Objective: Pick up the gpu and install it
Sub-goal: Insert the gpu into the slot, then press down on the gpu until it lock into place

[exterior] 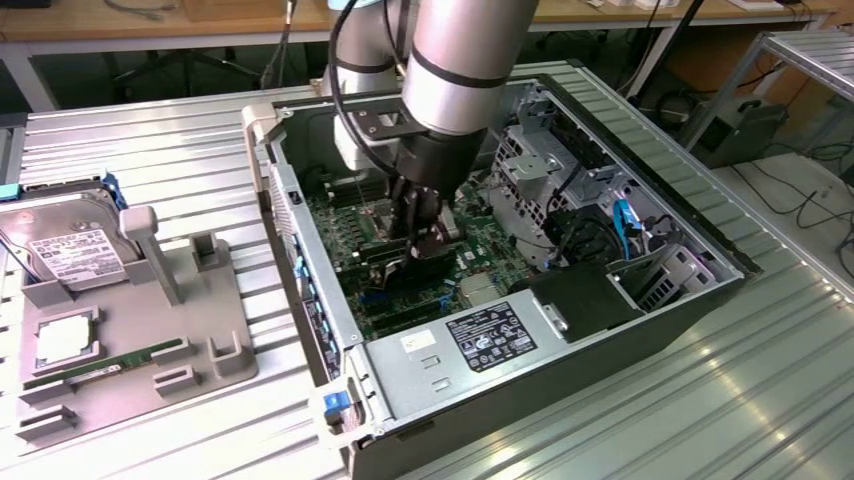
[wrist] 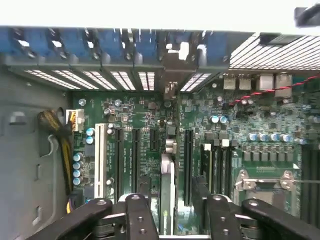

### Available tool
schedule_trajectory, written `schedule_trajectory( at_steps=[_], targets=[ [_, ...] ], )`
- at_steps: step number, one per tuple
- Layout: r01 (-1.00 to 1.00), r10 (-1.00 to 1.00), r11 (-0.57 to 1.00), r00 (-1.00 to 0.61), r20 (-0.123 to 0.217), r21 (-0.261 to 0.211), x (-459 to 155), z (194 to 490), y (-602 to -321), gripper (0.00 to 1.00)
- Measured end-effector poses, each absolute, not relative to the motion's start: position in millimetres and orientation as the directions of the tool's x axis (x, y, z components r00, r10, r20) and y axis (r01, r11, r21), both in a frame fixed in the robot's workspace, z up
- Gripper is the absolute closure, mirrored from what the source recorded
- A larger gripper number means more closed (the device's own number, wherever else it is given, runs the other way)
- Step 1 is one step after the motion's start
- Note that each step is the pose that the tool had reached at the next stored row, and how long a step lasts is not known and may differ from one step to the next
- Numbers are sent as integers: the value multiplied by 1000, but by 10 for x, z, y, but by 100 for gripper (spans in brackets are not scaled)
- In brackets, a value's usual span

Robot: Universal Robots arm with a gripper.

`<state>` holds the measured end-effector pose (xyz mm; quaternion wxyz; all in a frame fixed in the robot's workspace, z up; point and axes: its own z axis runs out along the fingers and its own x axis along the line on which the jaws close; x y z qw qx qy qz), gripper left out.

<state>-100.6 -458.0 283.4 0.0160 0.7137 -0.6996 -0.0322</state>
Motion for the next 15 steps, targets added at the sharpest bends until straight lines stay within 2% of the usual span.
schedule_trajectory(
  at_steps=[2, 4, 15],
  targets=[
    [-998, -1000, -21, 19, -24, 67, -1071, 2932, -4533, 87],
    [-998, -1000, -21, 19, -24, 67, -1071, 2932, -4533, 89],
    [-998, -1000, -21, 19, -24, 67, -1071, 2932, -4532, 89]
  ],
)
